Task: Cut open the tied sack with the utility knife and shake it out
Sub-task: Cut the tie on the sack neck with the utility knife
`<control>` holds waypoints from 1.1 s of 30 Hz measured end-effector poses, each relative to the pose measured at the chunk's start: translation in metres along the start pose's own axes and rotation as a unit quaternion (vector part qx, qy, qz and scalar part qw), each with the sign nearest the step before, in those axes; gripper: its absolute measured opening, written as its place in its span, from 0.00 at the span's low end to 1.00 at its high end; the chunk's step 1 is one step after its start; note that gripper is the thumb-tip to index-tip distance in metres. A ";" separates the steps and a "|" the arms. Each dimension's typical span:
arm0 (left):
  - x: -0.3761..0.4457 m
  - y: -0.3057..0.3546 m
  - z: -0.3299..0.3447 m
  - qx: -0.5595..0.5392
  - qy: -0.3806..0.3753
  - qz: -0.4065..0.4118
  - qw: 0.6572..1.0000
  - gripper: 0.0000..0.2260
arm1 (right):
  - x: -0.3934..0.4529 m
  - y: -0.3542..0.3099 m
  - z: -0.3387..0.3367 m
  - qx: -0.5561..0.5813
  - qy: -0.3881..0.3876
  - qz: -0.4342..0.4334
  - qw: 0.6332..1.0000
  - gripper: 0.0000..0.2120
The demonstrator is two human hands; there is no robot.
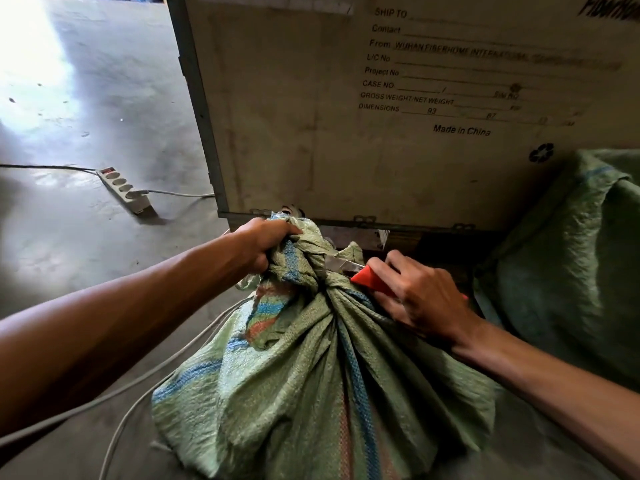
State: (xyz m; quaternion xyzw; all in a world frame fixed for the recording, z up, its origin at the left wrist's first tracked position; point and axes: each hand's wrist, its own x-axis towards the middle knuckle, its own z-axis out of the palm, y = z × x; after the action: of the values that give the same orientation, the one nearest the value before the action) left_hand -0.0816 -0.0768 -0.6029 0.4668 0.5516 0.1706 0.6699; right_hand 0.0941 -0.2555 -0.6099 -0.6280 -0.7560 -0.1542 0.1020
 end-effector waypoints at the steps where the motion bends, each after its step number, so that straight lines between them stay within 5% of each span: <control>1: 0.000 0.000 0.000 0.000 -0.004 -0.005 1.000 0.04 | -0.001 0.002 0.001 -0.011 0.012 -0.006 1.000 0.22; 10: 0.003 -0.003 0.002 0.009 -0.037 -0.057 0.998 0.09 | -0.001 0.008 0.010 -0.058 0.062 -0.029 0.996 0.23; 17: -0.007 -0.015 0.015 0.029 0.002 -0.026 0.999 0.06 | 0.060 0.009 -0.034 0.139 0.181 0.129 0.965 0.16; 22: -0.016 -0.006 0.007 -0.010 0.007 0.057 0.998 0.10 | 0.062 0.014 -0.028 0.420 0.086 0.268 0.863 0.10; 25: -0.025 -0.003 0.008 -0.018 0.012 0.113 0.993 0.17 | 0.056 0.004 -0.009 0.472 0.017 0.286 0.834 0.10; 33: -0.040 -0.006 0.014 0.099 -0.094 0.372 0.918 0.12 | 0.080 0.006 -0.019 0.575 0.121 0.393 0.707 0.19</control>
State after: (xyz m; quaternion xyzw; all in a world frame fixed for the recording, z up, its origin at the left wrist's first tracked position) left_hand -0.0843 -0.1154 -0.5856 0.7161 0.2868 0.3076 0.5570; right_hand 0.0838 -0.1883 -0.5637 -0.6638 -0.3637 0.2898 0.5858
